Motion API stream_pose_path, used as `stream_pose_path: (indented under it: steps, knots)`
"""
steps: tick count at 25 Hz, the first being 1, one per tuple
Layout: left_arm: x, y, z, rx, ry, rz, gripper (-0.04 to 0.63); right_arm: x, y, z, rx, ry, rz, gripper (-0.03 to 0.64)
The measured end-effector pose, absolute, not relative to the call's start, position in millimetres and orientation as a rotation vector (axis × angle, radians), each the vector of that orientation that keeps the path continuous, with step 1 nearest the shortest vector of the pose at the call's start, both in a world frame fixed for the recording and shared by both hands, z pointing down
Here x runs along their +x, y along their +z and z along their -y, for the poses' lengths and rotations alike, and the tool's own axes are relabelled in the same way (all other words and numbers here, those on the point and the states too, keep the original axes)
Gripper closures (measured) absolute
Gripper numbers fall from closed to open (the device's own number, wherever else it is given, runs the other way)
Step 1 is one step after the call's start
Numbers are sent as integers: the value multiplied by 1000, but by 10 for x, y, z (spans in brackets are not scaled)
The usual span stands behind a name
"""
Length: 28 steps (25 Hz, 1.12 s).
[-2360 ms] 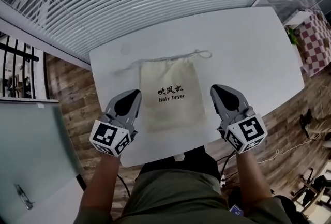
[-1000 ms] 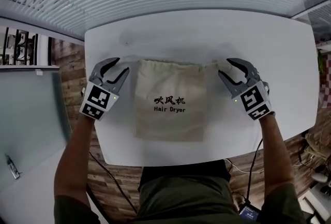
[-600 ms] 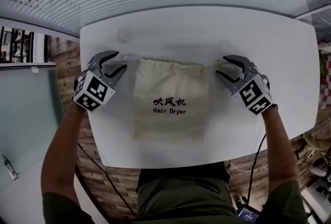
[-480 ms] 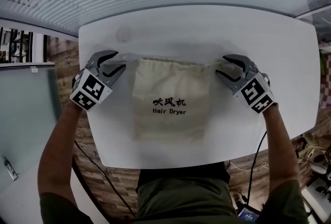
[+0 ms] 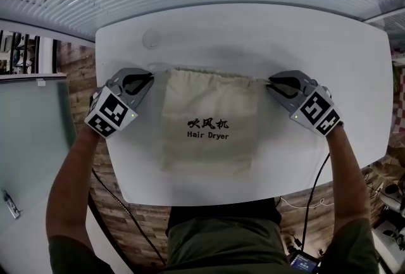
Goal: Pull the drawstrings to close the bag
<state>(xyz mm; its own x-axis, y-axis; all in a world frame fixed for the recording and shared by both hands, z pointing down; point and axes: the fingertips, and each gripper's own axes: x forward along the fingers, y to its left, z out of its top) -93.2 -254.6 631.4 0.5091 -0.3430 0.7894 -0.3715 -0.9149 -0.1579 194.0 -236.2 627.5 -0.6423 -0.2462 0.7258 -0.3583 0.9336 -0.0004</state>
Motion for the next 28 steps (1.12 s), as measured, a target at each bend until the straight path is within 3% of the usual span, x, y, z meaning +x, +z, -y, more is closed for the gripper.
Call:
stream_pose_path:
  steps: [5, 15, 28]
  knots:
    - [-937, 6317, 2541, 2692, 1429, 636, 574, 1921, 6283, 2350, 441, 153, 2268, 561]
    - [-1123, 6278, 2471, 2774, 1931, 618, 578, 2005, 6105, 2310, 497, -214, 2112, 563]
    - [-1391, 5105, 2113, 2878, 2247, 866, 580, 1879, 4995, 1961, 562, -621, 1955, 568]
